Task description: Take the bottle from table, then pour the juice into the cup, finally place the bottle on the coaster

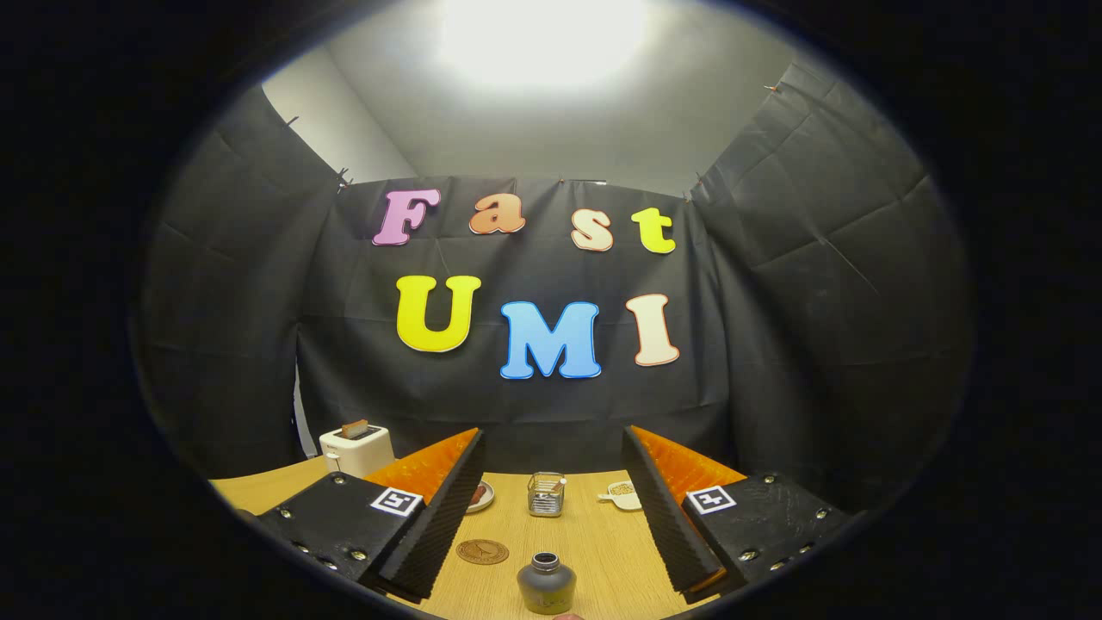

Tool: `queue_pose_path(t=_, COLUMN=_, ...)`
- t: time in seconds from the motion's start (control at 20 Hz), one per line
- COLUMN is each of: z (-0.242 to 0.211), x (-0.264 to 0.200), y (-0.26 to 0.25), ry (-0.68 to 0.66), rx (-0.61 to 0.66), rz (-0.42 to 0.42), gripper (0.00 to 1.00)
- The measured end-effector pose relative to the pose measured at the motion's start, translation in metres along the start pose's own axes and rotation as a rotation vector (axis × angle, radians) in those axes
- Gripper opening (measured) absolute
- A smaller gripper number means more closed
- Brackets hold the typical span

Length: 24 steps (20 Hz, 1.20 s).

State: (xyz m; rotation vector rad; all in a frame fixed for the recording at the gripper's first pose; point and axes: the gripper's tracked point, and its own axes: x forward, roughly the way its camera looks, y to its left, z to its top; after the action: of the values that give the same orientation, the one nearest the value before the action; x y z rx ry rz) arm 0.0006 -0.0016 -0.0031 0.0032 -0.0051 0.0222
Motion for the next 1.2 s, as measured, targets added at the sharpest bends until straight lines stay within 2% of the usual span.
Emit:
queue_pose_path(t=0.45, z=-0.015, x=0.002, y=0.002, ry=-0.015, rx=0.024, rz=0.043, gripper=0.96)
queue_pose_path(t=0.85, z=-0.053, x=0.007, y=0.004, ry=0.001, rx=0.011, rz=0.093, gripper=0.96)
queue_pose_path(t=1.2, z=-0.100, x=0.008, y=0.004, ry=0.066, rx=0.017, rz=0.124, gripper=0.96)
